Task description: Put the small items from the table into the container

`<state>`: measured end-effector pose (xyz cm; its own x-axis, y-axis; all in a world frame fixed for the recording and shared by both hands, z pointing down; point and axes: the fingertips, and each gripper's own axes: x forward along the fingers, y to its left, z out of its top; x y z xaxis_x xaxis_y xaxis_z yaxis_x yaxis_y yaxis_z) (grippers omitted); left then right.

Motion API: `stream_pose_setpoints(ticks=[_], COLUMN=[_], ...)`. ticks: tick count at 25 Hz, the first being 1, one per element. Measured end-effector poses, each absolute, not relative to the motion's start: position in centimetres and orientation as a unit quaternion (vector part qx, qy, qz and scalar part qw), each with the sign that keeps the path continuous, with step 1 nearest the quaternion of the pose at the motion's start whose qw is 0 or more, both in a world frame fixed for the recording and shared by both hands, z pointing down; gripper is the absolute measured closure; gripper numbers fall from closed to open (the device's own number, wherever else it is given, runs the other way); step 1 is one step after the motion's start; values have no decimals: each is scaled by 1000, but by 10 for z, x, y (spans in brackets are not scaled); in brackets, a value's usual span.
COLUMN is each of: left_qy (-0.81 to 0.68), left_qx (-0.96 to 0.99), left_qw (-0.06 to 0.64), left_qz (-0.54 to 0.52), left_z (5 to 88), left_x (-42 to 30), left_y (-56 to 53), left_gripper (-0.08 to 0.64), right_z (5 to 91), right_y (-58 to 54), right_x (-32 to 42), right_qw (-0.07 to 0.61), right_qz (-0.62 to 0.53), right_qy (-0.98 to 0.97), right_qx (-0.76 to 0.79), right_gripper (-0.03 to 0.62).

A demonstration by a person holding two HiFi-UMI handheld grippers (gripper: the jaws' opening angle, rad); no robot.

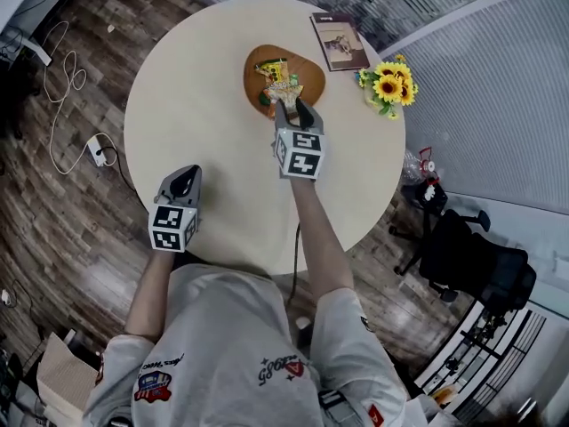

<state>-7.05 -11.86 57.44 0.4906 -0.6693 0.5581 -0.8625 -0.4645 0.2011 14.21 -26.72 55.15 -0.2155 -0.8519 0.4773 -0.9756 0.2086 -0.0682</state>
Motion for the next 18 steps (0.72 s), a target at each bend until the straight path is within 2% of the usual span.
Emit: stream_pose_setpoints(ticks=[9, 12, 14, 18], left_qy=[-480, -484, -483, -480], left_qx=[817, 813, 813, 818], left_qw=[235, 236, 239, 234], left_qz=[219, 221, 221, 214], left_z=[574, 575, 575, 570], left_x=[-102, -111, -112, -106], left_y=[-118, -117, -115, -116], left_gripper=[554, 554, 554, 554], right_z=[610, 612, 604, 576], right_y=[-319, -319, -317, -305], right_x=[146, 148, 151, 156], right_qw=[235, 217, 189, 154], right_qz=[235, 238, 236, 214], right_qy=[-728, -723, -721, -727], right_qx=[599, 611, 623, 634], right_gripper=[433, 433, 374, 364])
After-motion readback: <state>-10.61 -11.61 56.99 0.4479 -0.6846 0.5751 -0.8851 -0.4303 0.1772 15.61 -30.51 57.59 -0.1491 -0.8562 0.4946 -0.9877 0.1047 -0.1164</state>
